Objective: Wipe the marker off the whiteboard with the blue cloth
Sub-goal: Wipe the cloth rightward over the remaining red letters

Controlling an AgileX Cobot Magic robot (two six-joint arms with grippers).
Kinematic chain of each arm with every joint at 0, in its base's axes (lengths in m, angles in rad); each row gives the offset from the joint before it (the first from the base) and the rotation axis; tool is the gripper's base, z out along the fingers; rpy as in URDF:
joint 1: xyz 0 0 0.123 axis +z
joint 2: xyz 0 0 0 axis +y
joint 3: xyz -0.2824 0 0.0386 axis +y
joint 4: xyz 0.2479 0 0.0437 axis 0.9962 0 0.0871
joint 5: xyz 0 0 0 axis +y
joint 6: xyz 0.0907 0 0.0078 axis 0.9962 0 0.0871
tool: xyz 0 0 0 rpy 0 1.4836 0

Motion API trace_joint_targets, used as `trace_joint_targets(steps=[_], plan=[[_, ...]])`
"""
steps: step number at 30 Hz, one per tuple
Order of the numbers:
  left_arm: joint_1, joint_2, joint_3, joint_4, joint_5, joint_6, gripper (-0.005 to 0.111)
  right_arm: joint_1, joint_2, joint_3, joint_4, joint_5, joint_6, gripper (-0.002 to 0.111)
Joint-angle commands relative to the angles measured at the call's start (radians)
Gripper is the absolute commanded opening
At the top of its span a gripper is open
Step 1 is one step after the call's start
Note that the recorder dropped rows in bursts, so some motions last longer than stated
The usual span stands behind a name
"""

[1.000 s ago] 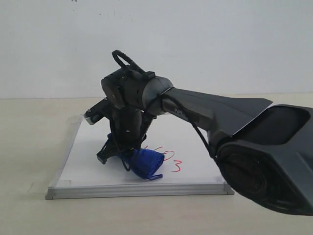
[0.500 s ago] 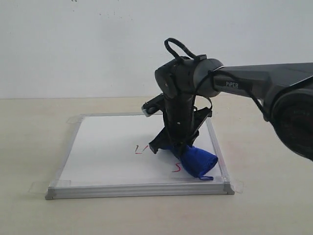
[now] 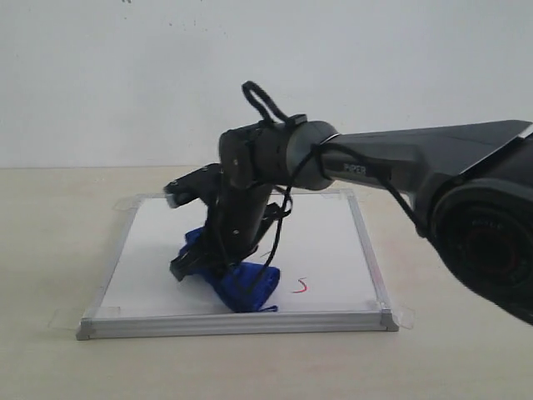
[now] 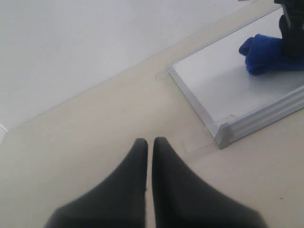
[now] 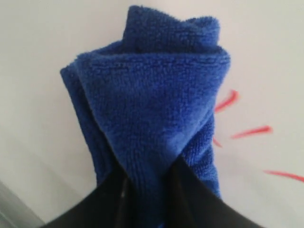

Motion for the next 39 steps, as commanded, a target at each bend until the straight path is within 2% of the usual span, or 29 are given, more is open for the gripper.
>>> trace_joint_targets(steps=[1, 6, 10, 12, 17, 21, 26, 29, 34, 39], plan=[[0.002, -0.003, 0.003, -0.002, -0.004, 0.005, 0.004, 0.048, 0.028, 0.016, 0.067, 0.000, -0.122, 0.000], [0.002, -0.003, 0.003, -0.002, -0.004, 0.005, 0.004, 0.025, 0.028, 0.016, -0.098, 0.006, -0.072, 0.000], [0.002, -0.003, 0.003, -0.002, -0.004, 0.005, 0.004, -0.028, 0.028, 0.016, -0.271, 0.023, 0.307, 0.000], [0.002, -0.003, 0.003, -0.002, -0.004, 0.005, 0.004, -0.055, 0.028, 0.016, -0.321, 0.028, 0.438, 0.000], [0.002, -0.003, 0.003, -0.002, -0.004, 0.005, 0.004, -0.086, 0.028, 0.016, -0.278, -0.054, 0.510, 0.000], [0.002, -0.003, 0.003, -0.002, -0.004, 0.005, 0.004, -0.052, 0.028, 0.016, -0.123, -0.248, 0.445, 0.000], [0.002, -0.003, 0.003, -0.002, -0.004, 0.005, 0.004, 0.008, 0.028, 0.016, -0.001, -0.375, 0.192, 0.000], [0.002, -0.003, 0.003, -0.002, -0.004, 0.005, 0.004, 0.015, 0.028, 0.016, -0.028, -0.362, 0.084, 0.000], [0.002, -0.003, 0.003, -0.002, -0.004, 0.005, 0.004, -0.020, 0.028, 0.016, -0.201, -0.268, 0.098, 0.000], [0.002, -0.003, 0.003, -0.002, -0.004, 0.005, 0.004, -0.087, 0.028, 0.016, -0.248, -0.167, 0.129, 0.000]])
